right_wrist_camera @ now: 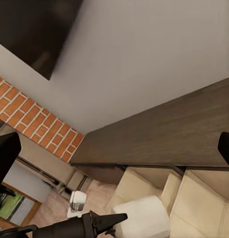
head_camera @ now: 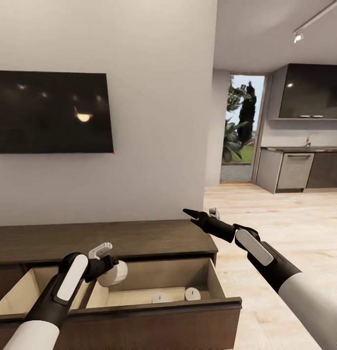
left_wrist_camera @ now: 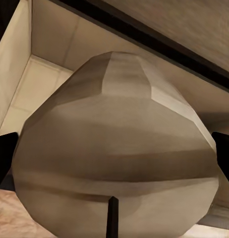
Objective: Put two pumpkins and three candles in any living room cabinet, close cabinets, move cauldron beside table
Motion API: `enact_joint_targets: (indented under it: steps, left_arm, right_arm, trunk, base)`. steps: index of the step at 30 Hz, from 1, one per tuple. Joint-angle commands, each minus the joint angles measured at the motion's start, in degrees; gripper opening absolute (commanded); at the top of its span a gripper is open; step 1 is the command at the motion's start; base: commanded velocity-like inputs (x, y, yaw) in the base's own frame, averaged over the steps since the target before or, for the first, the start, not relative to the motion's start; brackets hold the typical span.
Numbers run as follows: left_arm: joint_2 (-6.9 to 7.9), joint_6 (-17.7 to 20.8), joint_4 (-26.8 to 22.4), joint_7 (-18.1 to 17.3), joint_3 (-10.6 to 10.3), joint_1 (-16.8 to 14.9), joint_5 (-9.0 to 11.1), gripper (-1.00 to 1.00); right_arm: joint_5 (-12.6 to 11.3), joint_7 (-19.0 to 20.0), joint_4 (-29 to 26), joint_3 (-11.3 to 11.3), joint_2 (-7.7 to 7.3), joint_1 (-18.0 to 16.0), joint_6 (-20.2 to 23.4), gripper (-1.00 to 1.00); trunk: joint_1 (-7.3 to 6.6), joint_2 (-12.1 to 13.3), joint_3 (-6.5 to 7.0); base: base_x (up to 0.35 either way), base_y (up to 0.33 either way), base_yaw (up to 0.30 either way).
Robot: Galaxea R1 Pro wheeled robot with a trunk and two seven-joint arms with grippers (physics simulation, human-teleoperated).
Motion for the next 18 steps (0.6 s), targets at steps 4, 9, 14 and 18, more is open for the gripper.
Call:
enact_joint_targets:
  steps: [4,9,14,18]
  left_arm:
    - [-0.06,-0.3,-0.1,0.8,-0.5,0.0,0.2,-1.0]
    - [-0.09,-2.5,-0.1,0.9,-4.7,0.0,0.0,-1.0]
    - [-0.02,-3.4,-0.1,0.8,-7.0,0.0,0.0,-1.0]
    - [-0.01,-3.5,-0.1,0.8,-7.3,0.0,0.0,-1.0]
  right_arm:
    - [-0.3,0.1,0.0,0.1,-0.05,-0.1,0.1,1.0]
    - [-0.3,0.1,-0.1,0.1,-0.05,-0.1,0.1,1.0]
    - [-0.3,0.1,-0.1,0.1,-0.06,-0.1,0.1,1.0]
    - [-0.3,0.1,0.0,0.1,-0.06,-0.1,0.2,1.0]
  trunk:
    - [0.87,-1.7,-0.79]
    - [1.09,-2.1,-0.97]
    - [1.09,-2.1,-0.97]
    - [1.09,-2.1,-0.97]
  base:
    - [0.0,0.0,0.0]
    - [0.0,0.0,0.0]
    - [0.0,0.0,0.0]
    - [0.024,0.0,0.0]
